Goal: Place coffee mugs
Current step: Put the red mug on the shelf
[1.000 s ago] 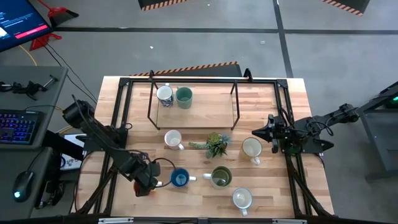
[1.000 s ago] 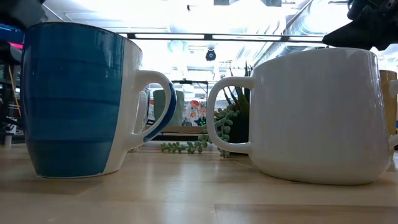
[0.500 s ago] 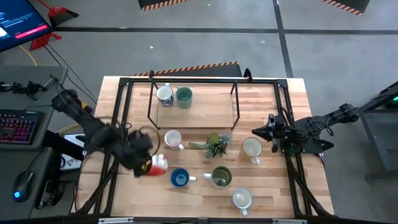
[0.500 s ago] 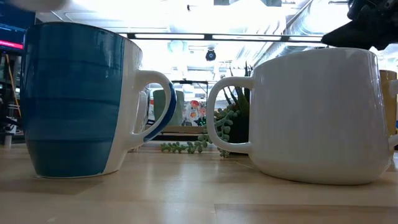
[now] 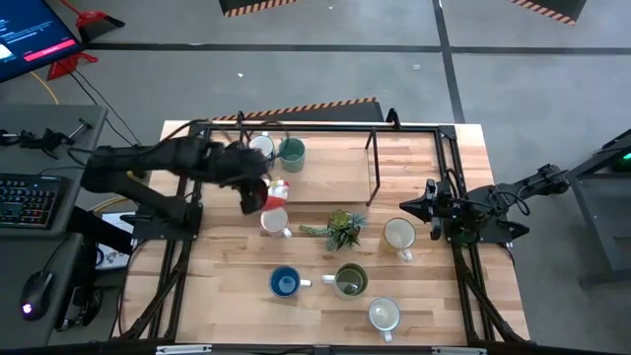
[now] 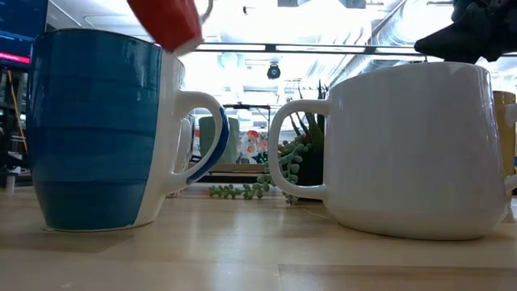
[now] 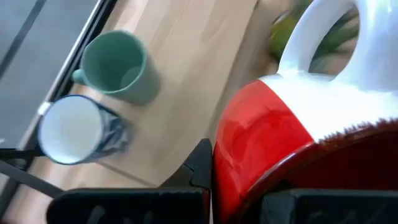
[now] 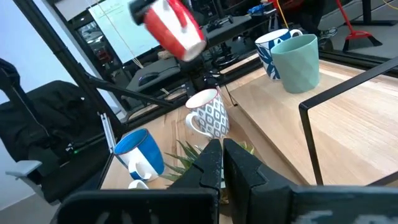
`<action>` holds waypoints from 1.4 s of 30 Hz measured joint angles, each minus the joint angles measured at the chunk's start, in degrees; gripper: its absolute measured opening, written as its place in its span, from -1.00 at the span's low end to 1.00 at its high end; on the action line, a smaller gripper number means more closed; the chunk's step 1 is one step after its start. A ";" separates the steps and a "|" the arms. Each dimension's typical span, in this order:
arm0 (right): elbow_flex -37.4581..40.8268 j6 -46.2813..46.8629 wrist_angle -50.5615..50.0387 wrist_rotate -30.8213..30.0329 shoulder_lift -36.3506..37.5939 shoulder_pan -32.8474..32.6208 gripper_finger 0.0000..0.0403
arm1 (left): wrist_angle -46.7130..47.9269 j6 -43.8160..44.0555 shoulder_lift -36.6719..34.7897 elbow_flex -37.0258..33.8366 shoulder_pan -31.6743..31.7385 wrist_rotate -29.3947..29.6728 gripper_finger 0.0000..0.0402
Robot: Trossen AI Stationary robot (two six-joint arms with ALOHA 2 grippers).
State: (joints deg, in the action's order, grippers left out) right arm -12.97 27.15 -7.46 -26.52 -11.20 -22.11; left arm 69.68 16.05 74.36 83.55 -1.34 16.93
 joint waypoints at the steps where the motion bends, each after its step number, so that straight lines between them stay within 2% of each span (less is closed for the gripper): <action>1: 0.00 -0.04 0.00 0.00 0.00 -0.01 -1.00 | 0.07 -2.68 0.97 0.02 1.55 -0.74 -0.97; 9: 0.00 0.05 0.01 0.06 0.00 -0.01 -1.00 | -0.40 -22.27 9.82 0.09 9.46 -2.30 -0.97; 18: 0.00 2.96 0.00 2.52 0.00 0.01 -1.00 | 0.25 -34.74 16.13 0.07 14.74 -2.48 -0.97; 28: 0.00 2.91 0.00 4.26 0.00 -0.02 -1.00 | 2.44 -42.14 17.10 -0.30 18.05 -6.71 -0.97; 33: 0.00 2.89 0.00 4.24 0.00 -0.02 -1.00 | 2.48 -44.24 17.15 -0.30 18.64 -5.54 -0.97; 36: 0.00 2.89 0.00 4.24 -0.01 -0.02 -1.00 | 2.50 -41.58 18.18 -0.31 18.65 -3.34 -0.97; 39: 0.00 2.89 0.02 4.24 0.00 -0.02 -1.00 | 2.52 -40.25 19.22 -0.33 18.71 -4.28 -0.97; 42: 0.00 2.89 0.02 4.22 -0.01 -0.02 -1.00 | 2.75 -42.62 20.00 -0.33 18.28 -4.33 -0.97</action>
State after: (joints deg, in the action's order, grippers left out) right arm -12.97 30.04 -7.44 -22.31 -11.21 -22.13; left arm 72.43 -26.56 94.36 83.22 16.94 12.60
